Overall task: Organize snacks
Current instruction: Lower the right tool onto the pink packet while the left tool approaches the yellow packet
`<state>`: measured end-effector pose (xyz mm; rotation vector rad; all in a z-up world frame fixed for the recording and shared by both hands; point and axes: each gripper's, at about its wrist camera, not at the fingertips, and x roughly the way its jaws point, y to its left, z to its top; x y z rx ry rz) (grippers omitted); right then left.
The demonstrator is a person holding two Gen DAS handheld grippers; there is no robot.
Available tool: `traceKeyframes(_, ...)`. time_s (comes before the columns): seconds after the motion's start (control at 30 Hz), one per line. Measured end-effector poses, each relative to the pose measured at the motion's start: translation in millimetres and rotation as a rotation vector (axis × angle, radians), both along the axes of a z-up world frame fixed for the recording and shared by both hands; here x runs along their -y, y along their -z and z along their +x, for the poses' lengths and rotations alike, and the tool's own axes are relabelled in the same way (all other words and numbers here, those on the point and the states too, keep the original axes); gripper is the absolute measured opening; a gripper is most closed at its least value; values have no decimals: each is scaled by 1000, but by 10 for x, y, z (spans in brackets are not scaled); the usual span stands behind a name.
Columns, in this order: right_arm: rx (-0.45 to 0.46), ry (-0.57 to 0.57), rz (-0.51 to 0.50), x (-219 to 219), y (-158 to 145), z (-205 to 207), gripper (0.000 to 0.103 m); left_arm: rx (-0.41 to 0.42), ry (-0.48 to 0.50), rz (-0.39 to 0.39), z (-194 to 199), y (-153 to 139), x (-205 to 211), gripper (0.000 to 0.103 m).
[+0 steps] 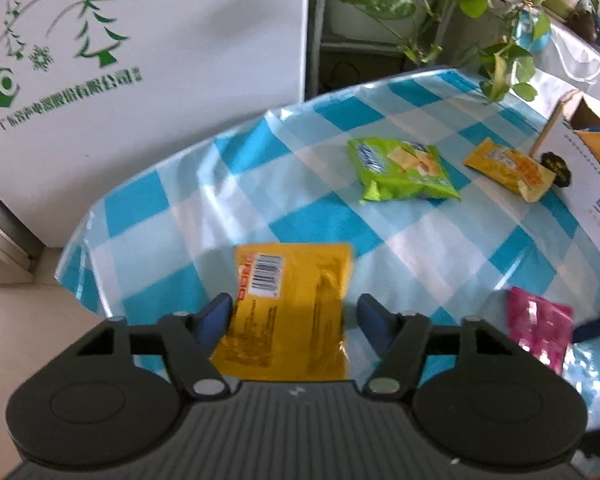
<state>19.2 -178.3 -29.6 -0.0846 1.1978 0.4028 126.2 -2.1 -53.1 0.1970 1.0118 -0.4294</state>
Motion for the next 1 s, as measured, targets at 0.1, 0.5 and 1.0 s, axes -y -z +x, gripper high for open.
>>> traceKeyframes(0.1,23,47,0,-1,-1,78,87,-10,12,5,-44,-11,56,63)
traceKeyframes(0.5,110,150,-68,-110,26,251,86,-55,-18,4,-151,-44,153,65)
traceKeyframes(1.0,126,216,-107,161,-14,358,71,-90,-100,35,-84,56,287,103)
